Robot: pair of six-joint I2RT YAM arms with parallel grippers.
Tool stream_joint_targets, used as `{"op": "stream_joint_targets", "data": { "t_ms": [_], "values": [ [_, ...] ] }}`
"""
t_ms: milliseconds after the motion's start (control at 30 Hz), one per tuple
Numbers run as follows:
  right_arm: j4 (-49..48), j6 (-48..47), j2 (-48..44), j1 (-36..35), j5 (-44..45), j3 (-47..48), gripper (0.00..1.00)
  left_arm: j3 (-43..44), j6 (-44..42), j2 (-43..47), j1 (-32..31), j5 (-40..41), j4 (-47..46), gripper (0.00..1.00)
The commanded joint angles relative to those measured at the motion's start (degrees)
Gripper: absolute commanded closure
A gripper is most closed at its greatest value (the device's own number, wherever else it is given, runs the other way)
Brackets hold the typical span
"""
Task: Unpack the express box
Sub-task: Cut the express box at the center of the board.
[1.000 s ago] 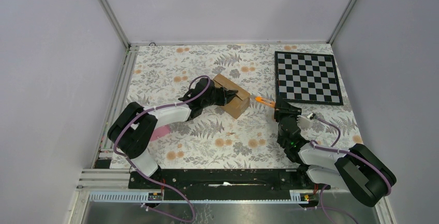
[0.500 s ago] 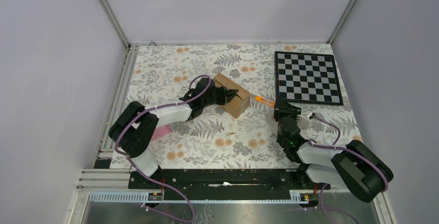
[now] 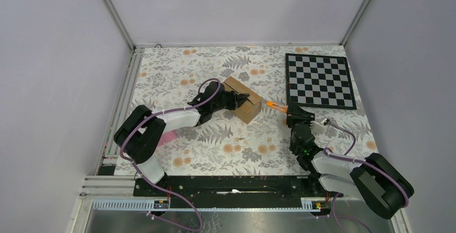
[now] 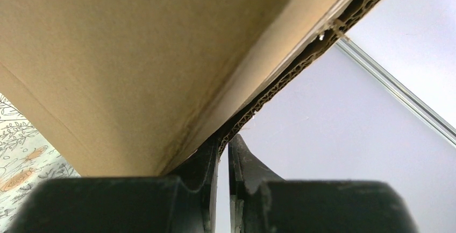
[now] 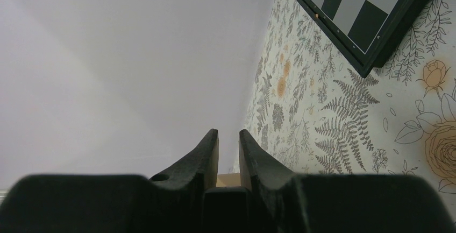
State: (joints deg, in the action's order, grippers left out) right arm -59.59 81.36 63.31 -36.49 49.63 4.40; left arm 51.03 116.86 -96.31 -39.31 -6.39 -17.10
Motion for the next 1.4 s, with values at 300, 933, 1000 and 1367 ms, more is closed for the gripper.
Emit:
{"op": "stream_joint_targets", "data": {
  "t_ms": [300, 933, 1000, 1367],
  "values": [
    [1.73, -0.47, -1.89, 0.55, -1.39, -0.64, 1.0, 0.48, 16.86, 0.51, -0.6, -1.56, -2.53, 0.99],
    [3.5, 0.92, -2.58, 0.62, -1.76, -0.98, 1.0, 0.19, 17.08, 0.4, -0.62, -1.38, -3.11, 1.0],
    [2.72, 1.14, -1.96, 0.55, -1.97, -1.07, 1.0, 0.07, 17.09, 0.51, -0.68, -1.17, -3.09, 1.0],
    [5.99, 1.72, -4.32, 0.63, -0.24, -1.32, 1.0, -0.87, 17.33, 0.98, -0.64, -0.75, -2.96, 1.0]
  ]
}}
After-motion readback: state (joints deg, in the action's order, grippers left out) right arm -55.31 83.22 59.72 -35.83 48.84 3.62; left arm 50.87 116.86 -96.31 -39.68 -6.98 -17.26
